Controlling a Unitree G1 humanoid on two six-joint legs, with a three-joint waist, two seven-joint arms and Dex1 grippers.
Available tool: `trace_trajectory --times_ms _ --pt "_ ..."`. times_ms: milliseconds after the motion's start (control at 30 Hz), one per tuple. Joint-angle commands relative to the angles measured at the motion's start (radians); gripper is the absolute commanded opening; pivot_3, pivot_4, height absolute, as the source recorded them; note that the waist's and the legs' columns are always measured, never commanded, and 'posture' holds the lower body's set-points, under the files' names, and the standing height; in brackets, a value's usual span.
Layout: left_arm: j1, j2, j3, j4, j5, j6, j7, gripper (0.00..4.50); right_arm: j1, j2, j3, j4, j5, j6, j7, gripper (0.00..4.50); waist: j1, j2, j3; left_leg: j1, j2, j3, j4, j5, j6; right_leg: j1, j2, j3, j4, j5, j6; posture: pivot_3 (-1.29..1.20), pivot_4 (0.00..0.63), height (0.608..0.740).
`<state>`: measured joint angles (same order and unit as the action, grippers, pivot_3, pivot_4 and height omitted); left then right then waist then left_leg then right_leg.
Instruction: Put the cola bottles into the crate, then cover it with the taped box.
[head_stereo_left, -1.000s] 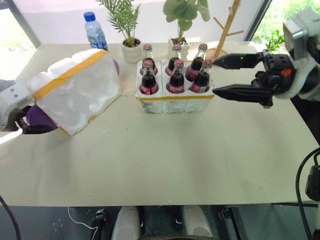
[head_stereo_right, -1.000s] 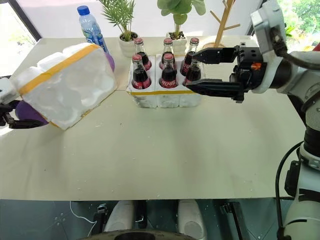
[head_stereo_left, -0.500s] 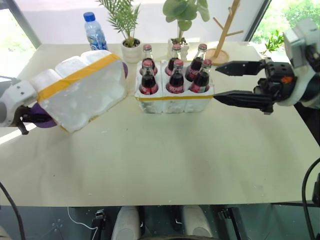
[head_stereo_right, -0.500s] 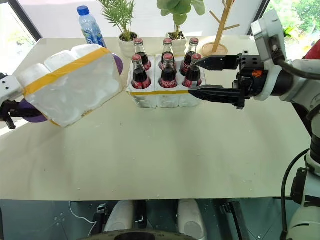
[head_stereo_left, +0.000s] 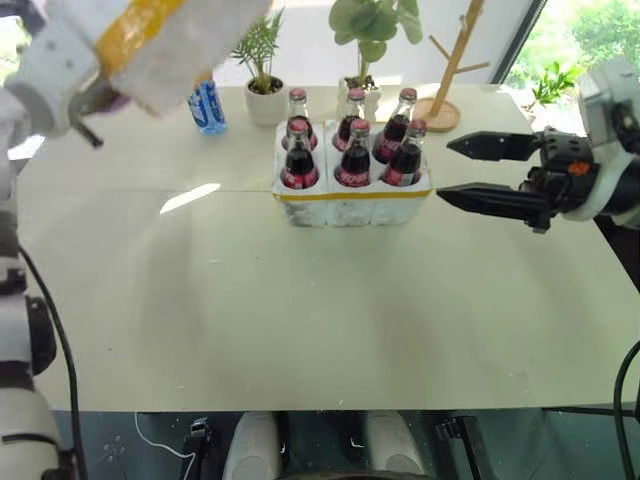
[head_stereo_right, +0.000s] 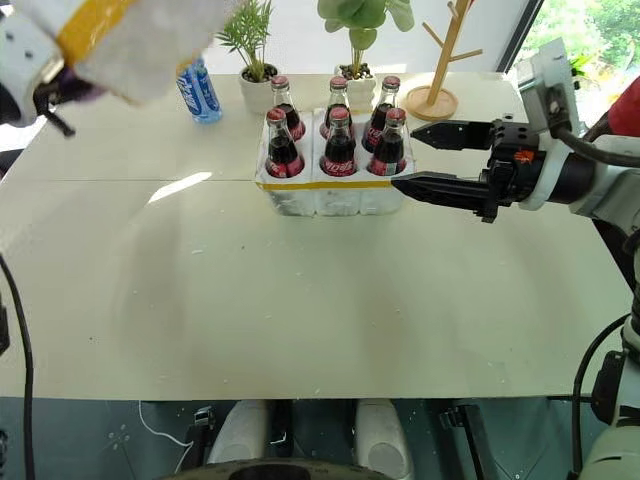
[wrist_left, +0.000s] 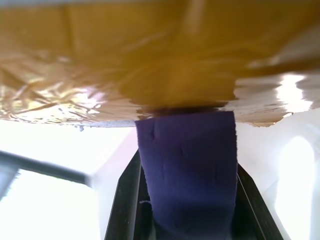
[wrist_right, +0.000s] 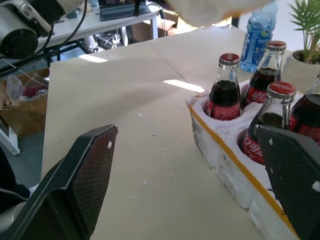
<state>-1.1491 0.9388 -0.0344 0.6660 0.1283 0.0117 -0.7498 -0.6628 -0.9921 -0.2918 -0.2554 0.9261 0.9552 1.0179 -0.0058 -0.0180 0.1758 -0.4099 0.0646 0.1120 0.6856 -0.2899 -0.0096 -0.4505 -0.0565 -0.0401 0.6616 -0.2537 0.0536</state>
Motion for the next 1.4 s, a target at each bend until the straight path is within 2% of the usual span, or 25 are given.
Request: trace_trajectory --times_ms 33,167,367,467,600,800,967,1067,1300,1400 --pt "-0.105 -0.062 -0.046 0.017 0.084 -0.166 0.127 0.39 0.003 -0.001 -0.040 -0.039 0.021 -0.013 -0.024 4.50 0.001 0.000 0.000 0.000 0.000 0.000 0.000 0.000 0.000 0.000 0.000 0.000 0.000 0.000 0.000 0.00 0.150 0.740" --pt "-0.152 -0.140 -0.128 0.035 0.180 -0.299 0.191 0.39 0.028 0.008 -0.051 -0.063 0.031 -0.012 -0.051 4.50 0.004 0.000 0.000 0.000 0.000 0.000 0.000 0.000 0.000 0.000 0.000 0.000 0.000 0.000 0.000 0.00 0.150 0.740" --pt "-0.158 -0.194 -0.227 0.074 0.331 -0.464 0.331 0.39 0.069 0.009 -0.080 -0.098 0.063 -0.008 -0.099 4.50 0.001 0.000 0.000 0.001 0.000 0.000 0.000 0.000 -0.001 0.000 0.001 0.000 0.000 0.000 0.000 0.00 0.150 0.740" --pt "-0.150 -0.201 -0.294 0.098 0.442 -0.526 0.417 0.39 0.086 0.007 -0.095 -0.112 0.076 -0.005 -0.121 4.50 -0.001 0.000 0.000 0.001 0.000 0.000 0.000 0.000 0.000 0.000 0.000 0.000 0.000 0.000 0.000 0.00 0.150 0.740" --pt "-0.122 -0.216 -0.335 0.099 0.507 -0.535 0.459 0.39 0.100 0.005 -0.108 -0.121 0.093 -0.006 -0.146 4.50 0.000 0.000 0.000 0.001 0.000 0.000 0.000 0.000 0.000 0.000 0.000 0.000 0.000 0.000 0.000 0.00 0.150 0.740" --pt "-0.050 -0.171 -0.394 0.039 0.648 -0.565 0.546 0.39 0.113 0.008 -0.113 -0.132 0.108 -0.010 -0.176 4.50 -0.004 0.000 0.000 0.001 0.000 0.000 0.000 0.000 0.000 0.000 0.001 0.000 0.001 0.000 0.000 0.00 0.150 0.740" --pt "-0.005 -0.168 -0.386 0.012 0.638 -0.574 0.515 2.87 0.112 0.011 -0.104 -0.127 0.110 -0.015 -0.187 4.50 -0.002 0.000 0.000 0.001 0.000 0.000 0.000 0.000 0.000 0.000 0.000 0.000 0.001 0.000 0.000 0.00 0.150 0.740" --pt "0.063 -0.137 -0.352 -0.061 0.563 -0.601 0.442 4.35 0.132 0.007 -0.100 -0.118 0.097 -0.021 -0.180 4.50 -0.003 0.000 0.000 0.001 0.000 0.000 0.000 0.000 0.000 0.000 0.000 0.000 0.001 0.000 0.000 0.00 0.150 0.740" --pt "0.273 -0.053 -0.158 -0.289 0.203 -0.487 0.184 4.35 0.173 0.002 -0.109 -0.095 0.073 -0.027 -0.185 4.50 -0.005 0.000 0.000 0.001 0.001 -0.001 0.000 0.001 -0.002 0.000 0.000 0.000 0.002 0.000 0.000 0.00 0.150 0.740" --pt "0.393 0.005 -0.038 -0.410 -0.084 -0.270 -0.048 4.35 0.207 -0.013 -0.110 -0.080 0.046 -0.041 -0.161 4.50 -0.007 0.000 0.000 0.001 0.001 -0.001 0.001 0.002 -0.002 0.001 0.000 0.001 0.002 0.000 0.000 0.00 0.150 0.740"
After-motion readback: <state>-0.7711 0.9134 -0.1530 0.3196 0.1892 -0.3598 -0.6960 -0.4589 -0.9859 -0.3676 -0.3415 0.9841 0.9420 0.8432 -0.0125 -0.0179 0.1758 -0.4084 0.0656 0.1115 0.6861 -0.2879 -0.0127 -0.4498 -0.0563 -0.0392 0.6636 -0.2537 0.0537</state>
